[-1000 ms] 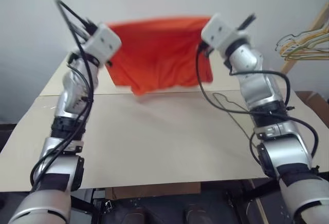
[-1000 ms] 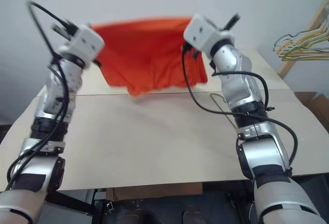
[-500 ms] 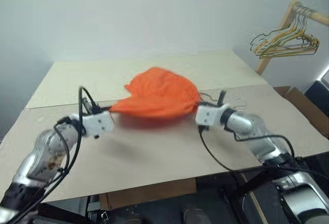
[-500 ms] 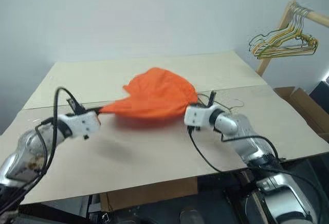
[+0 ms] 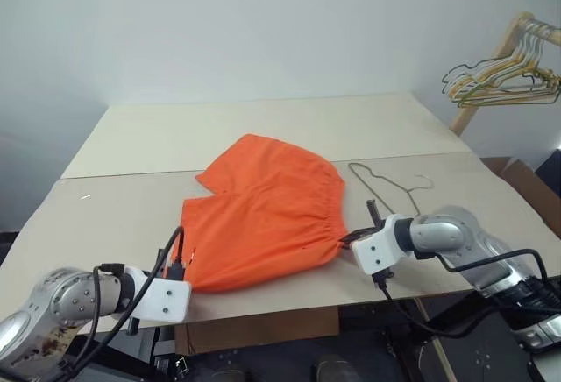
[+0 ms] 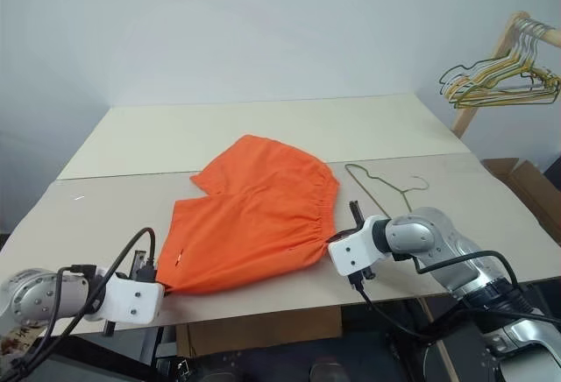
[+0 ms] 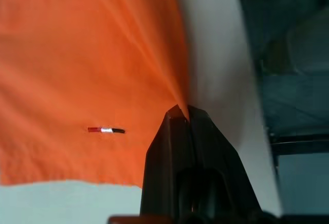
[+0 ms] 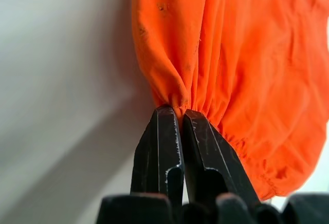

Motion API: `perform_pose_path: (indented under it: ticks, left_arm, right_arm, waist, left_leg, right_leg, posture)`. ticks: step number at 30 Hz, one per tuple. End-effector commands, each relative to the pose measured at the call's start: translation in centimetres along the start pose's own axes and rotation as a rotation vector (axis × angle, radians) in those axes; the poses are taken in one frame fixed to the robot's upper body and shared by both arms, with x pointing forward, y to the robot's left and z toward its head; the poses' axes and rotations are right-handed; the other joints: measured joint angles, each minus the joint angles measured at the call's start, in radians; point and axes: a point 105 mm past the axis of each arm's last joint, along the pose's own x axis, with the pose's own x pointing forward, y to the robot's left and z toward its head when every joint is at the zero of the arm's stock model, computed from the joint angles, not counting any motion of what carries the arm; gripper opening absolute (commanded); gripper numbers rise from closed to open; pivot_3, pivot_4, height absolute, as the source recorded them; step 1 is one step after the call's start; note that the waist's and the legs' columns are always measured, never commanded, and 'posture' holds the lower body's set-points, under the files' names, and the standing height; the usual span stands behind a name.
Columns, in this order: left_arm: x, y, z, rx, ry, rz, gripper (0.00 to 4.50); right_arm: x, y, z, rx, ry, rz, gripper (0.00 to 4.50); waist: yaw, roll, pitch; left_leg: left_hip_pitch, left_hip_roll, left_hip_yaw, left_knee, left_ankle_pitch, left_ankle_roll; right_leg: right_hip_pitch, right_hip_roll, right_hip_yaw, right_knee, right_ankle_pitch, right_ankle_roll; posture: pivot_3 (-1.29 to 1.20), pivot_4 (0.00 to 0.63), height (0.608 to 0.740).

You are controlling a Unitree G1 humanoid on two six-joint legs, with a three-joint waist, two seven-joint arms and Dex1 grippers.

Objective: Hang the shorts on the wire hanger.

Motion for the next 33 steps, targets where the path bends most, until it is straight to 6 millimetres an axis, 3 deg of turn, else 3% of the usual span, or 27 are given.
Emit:
perform_pose_path:
  ticks: [1, 8, 11, 16, 19, 21, 23, 28, 33]
  left_arm:
    - [-0.1, 0.4, 0.7, 0.024, 0.01, 0.013, 0.01]
    - [-0.2, 0.3, 1.3, 0.012, -0.002, -0.003, 0.01]
    - [-0.4, 0.6, 1.8, 0.019, -0.038, 0.003, 0.59]
    - [-1.2, 0.9, 1.7, 0.023, -0.028, -0.003, 2.21]
    - [-2.4, 1.0, 2.1, -0.007, -0.059, -0.018, 3.23]
    - [-3.3, 1.6, 2.9, -0.046, -0.116, -0.007, 3.82]
    - [-4.0, 2.8, 3.8, -0.068, -0.183, 0.056, 4.47]
    - [-4.0, 6.7, 6.7, -0.118, -0.372, 0.258, 4.47]
    - [-2.4, 7.9, 7.6, -0.117, -0.426, 0.291, 4.47]
  right_arm:
    - [-0.8, -0.2, -0.2, -0.045, 0.01, 0.019, 0.0]
    - [-1.1, 0.5, 0.2, -0.079, -0.017, 0.046, 0.0]
    - [-1.2, 0.9, 0.2, -0.062, -0.019, 0.062, 0.87]
    - [-2.3, 1.2, -0.1, -0.028, -0.008, 0.069, 2.64]
    - [-4.1, 0.4, -0.2, 0.086, -0.036, 0.023, 3.78]
    - [-5.5, -0.9, -1.6, 0.243, -0.007, -0.062, 4.4]
    - [-6.7, -2.1, -3.7, 0.473, 0.055, -0.144, 4.5]
    - [-9.0, -5.7, -8.9, 0.86, 0.133, -0.483, 4.5]
    - [-8.2, -5.3, -12.6, 1.162, 0.212, -0.59, 4.5]
  waist:
    - [0.009, 0.0, 0.0]
    - [0.022, 0.0, 0.0]
    - [0.022, -0.001, 0.0]
    - [0.021, -0.001, 0.0]
    - [0.02, -0.002, 0.001]
    - [0.021, -0.002, 0.001]
    - [0.021, -0.002, 0.002]
    - [0.023, -0.003, 0.001]
    - [0.017, -0.002, 0.001]
  left_leg:
    - [0.0, 0.0, 0.001, 0.0, 0.0, 0.0]
    - [0.0, 0.006, 0.006, 0.001, 0.0, 0.0]
    - [0.0, 0.007, 0.006, 0.001, 0.0, 0.0]
    - [0.001, 0.009, 0.007, 0.001, 0.0, 0.0]
    - [0.001, 0.011, 0.007, 0.001, 0.0, 0.001]
    - [0.001, 0.011, 0.008, 0.001, 0.0, 0.001]
    - [0.001, 0.012, 0.008, 0.001, 0.0, 0.001]
    - [0.002, 0.011, 0.008, 0.002, 0.0, 0.001]
    - [-0.001, 0.011, 0.007, 0.001, -0.001, 0.0]
  right_leg:
    - [0.0, 0.0, 0.0, 0.0, 0.0, 0.0]
    - [0.0, 0.006, 0.0, 0.0, 0.001, -0.004]
    - [0.0, 0.007, 0.0, 0.0, 0.001, -0.005]
    - [0.0, 0.007, 0.0, 0.0, 0.001, -0.005]
    - [0.0, 0.007, 0.0, 0.0, 0.0, -0.006]
    - [0.0, 0.007, 0.0, 0.0, 0.0, -0.006]
    - [0.0, 0.007, 0.0, 0.0, 0.0, -0.007]
    - [0.001, 0.01, 0.0, 0.0, 0.001, -0.007]
    - [-0.001, 0.013, 0.001, -0.001, 0.002, -0.008]
  posture:
    - [-0.01, 0.0, 0.74]
    - [-0.02, 0.0, 0.74]
    - [-0.02, 0.0, 0.74]
    - [-0.02, 0.0, 0.74]
    - [-0.02, 0.0, 0.74]
    - [-0.02, 0.0, 0.74]
    - [-0.02, 0.0, 0.74]
    - [-0.04, 0.0, 0.74]
    - [-0.06, 0.0, 0.74]
